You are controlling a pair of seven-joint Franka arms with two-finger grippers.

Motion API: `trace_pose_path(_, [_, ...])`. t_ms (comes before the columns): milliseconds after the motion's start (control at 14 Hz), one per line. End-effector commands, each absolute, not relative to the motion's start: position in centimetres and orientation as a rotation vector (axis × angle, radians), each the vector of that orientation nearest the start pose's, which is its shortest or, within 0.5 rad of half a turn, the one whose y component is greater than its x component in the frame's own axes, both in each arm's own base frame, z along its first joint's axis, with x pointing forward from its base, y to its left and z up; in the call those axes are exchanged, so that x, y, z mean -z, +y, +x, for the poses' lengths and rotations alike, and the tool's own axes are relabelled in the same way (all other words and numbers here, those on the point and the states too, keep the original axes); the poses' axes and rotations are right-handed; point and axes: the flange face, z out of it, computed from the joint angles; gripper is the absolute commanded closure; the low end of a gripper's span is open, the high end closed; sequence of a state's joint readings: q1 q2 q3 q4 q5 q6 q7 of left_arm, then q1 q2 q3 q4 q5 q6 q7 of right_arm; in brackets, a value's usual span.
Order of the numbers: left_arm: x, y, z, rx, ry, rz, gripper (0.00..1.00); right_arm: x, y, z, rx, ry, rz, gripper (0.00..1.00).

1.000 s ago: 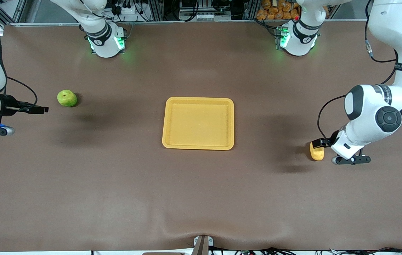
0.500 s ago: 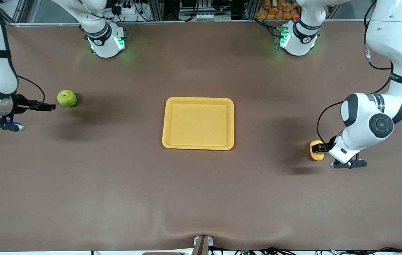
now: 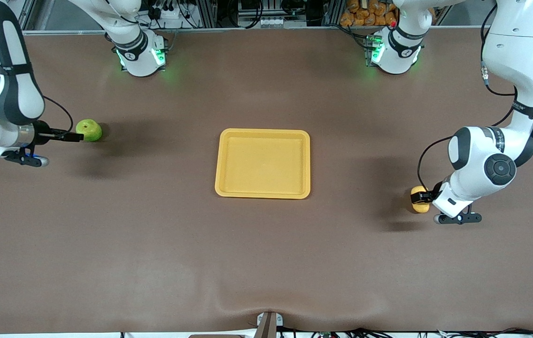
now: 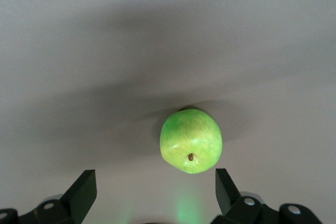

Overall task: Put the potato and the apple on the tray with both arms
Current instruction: 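Lower the left gripper onto the potato while the right gripper reaches the apple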

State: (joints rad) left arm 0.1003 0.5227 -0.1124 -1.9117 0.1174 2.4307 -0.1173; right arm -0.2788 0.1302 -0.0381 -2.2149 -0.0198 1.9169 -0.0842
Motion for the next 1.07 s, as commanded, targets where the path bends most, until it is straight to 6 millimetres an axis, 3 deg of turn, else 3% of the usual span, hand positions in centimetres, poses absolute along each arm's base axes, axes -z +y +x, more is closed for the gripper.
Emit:
trace_pose_path(0, [-21.9,-0.2,63.2,0.021,-0.035,-3.111,0.14,-29.9,-15.8,45.4,-0.636,0.289,-3.04,0.0])
trace_pose_path(357, [-21.4,-0.3,63.1,0.009,-0.027,-3.111,0.26,-27.5,-16.5,44.1,-0.606,0.26,-3.096,0.0])
trace_pose_path(1000, [-21.3,-0.3,63.1,0.007,-0.025,-3.112,0.4,-23.6,-15.6,41.9,-0.631,0.251,-3.093,0.0])
